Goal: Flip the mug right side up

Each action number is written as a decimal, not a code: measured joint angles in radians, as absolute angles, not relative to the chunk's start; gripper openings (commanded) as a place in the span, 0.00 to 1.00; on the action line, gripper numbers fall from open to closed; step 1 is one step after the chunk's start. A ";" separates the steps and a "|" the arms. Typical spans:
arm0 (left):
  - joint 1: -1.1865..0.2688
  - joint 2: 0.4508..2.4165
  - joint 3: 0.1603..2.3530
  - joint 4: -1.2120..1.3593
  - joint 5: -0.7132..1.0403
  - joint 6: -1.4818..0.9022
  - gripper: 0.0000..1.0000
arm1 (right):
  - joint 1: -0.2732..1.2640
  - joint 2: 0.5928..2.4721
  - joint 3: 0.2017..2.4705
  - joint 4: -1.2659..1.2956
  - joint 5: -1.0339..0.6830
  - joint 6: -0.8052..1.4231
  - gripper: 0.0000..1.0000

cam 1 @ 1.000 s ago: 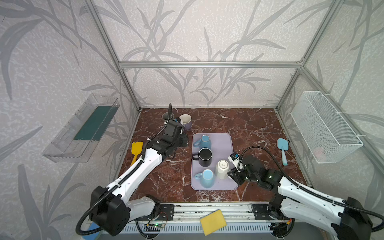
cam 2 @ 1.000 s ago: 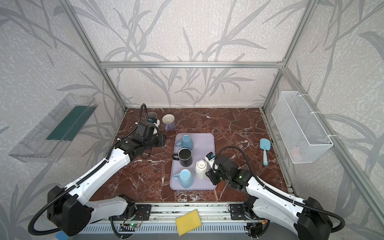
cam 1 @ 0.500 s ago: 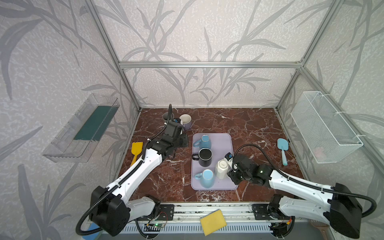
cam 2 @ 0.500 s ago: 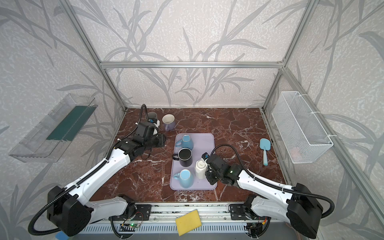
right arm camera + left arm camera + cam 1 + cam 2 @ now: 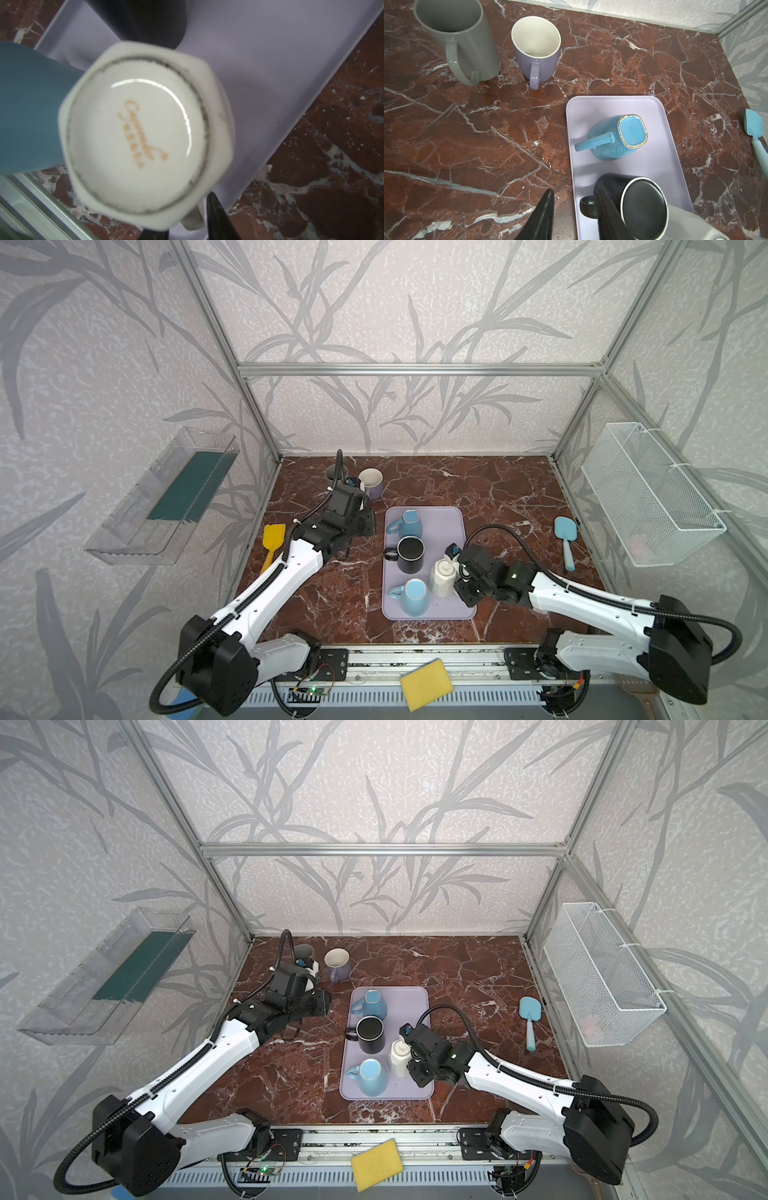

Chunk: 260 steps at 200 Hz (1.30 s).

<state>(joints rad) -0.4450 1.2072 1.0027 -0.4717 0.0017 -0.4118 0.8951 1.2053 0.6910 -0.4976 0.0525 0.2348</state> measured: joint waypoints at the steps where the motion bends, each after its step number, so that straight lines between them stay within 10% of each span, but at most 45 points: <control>1: -0.445 1.207 1.002 -0.472 0.002 -0.412 0.37 | 0.896 1.207 0.692 -0.498 0.052 0.234 0.32; 260: -0.445 1.196 0.992 -0.479 0.001 -0.412 0.37 | 0.898 1.357 0.810 -0.584 0.064 0.191 0.28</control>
